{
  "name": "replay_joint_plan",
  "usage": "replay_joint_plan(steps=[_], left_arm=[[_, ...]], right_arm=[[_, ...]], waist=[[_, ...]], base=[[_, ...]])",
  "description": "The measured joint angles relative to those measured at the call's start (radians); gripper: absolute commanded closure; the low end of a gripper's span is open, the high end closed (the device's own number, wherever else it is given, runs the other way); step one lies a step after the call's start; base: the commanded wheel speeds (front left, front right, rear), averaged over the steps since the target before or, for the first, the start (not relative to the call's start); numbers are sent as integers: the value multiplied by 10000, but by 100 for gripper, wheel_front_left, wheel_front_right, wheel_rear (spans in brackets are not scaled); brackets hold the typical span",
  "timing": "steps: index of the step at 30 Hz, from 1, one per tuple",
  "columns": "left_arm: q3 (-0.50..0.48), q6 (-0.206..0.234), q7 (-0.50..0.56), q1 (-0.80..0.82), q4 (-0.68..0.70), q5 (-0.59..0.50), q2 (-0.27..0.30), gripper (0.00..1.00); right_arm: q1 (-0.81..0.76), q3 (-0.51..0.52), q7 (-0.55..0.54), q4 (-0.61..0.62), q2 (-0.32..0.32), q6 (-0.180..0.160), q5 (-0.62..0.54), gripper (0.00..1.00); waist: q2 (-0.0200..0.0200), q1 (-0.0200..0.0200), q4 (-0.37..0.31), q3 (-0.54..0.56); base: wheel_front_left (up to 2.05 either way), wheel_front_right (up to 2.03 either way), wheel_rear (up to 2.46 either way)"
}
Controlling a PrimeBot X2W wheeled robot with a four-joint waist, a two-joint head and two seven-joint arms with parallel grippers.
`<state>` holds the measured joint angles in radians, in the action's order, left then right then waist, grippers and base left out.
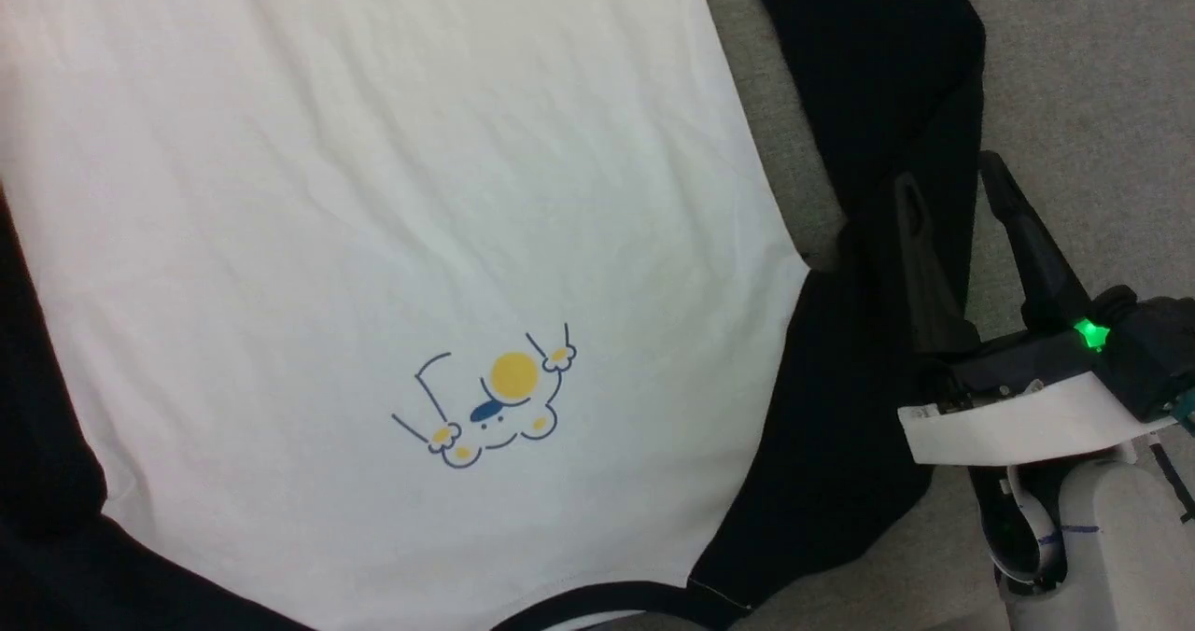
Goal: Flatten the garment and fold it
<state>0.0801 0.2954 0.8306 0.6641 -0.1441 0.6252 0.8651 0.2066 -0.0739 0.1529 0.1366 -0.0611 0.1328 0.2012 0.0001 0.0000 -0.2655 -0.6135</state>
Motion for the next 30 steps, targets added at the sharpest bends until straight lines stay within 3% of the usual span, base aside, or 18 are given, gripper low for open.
replay_joint_plan(steps=[6, 15, 24, 30], left_arm=[[-255, 188, -1726, -1025, 153, -410, -44, 100], [-1476, 489, -4493, -2981, -17, -656, -125, 100], [-2989, 489, -5290, -5210, 915, -199, -63, 100], [-3599, 591, -5359, -6260, 2408, -146, -38, 100]], right_arm=[[4, 67, -31, -109, 27, 0, -6, 0], [-417, 395, -364, -92, 42, 0, -84, 0], [-1135, 577, -754, 203, 54, 0, -84, 0], [-1464, 629, -922, 314, 65, -2, -84, 0]], waist=[[0, 1, 117, 331], [0, 0, 481, 1485], [0, -2, 989, 2798], [0, -2, 1288, 3504]], base=[[0, 0, 0], [0, 0, 0], [0, 0, 0], [0, 0, 0]])
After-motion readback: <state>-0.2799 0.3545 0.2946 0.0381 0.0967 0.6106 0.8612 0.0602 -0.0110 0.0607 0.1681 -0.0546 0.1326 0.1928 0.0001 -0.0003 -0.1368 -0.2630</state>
